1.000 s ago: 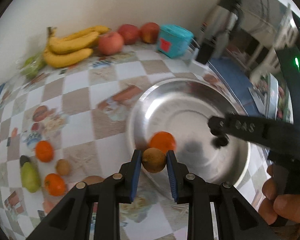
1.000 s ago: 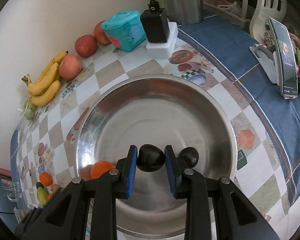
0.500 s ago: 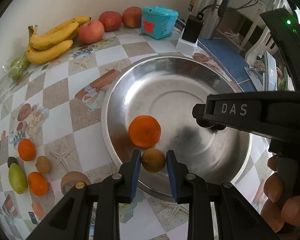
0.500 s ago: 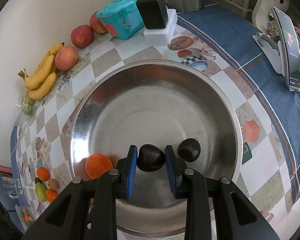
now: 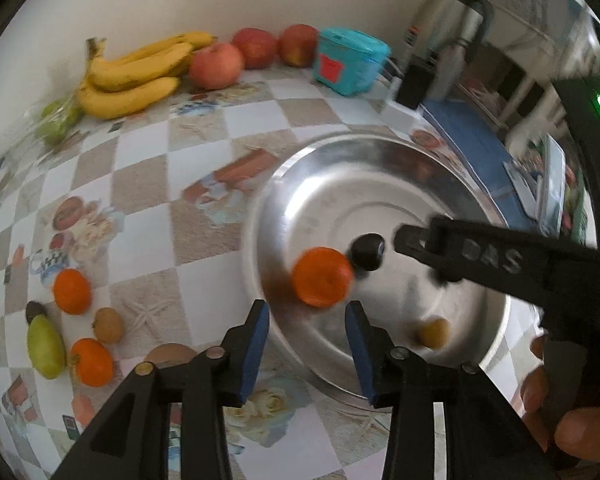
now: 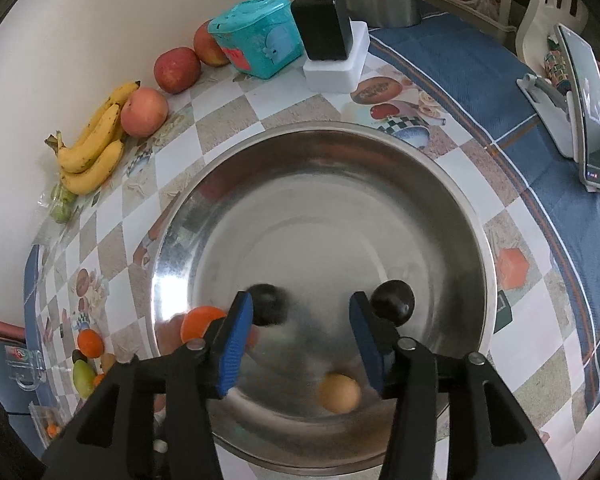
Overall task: Organize fruits
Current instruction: 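Carry the kiwi and avocado over the steel bowl and open both tools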
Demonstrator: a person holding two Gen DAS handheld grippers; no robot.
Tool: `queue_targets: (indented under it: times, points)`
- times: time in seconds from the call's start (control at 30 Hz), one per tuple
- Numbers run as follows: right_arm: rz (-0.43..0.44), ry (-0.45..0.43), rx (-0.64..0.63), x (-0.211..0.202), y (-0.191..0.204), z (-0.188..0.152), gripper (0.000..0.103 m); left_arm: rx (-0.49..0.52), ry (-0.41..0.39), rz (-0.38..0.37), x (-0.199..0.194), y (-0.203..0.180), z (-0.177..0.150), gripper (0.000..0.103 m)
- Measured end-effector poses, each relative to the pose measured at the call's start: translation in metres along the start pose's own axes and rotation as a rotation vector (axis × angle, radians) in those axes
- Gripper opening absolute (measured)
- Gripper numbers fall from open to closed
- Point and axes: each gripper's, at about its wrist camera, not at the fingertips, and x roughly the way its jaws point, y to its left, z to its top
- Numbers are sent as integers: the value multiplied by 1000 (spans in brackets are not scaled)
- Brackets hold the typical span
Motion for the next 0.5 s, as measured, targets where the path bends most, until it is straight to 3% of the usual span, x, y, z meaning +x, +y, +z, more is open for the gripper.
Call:
queue_targets:
  times: [0.17, 0.3, 0.5]
  points:
    - [-3, -6, -17, 0, 3, 0, 59, -152, -23, 58, -5, 34, 4, 48]
    - [-9, -4, -44, 0, 7, -2, 62, -264, -37, 133, -8, 61, 4, 57]
    - [-17, -10, -103, -2, 20, -7, 62, -397, -40, 216, -14, 94, 0, 64]
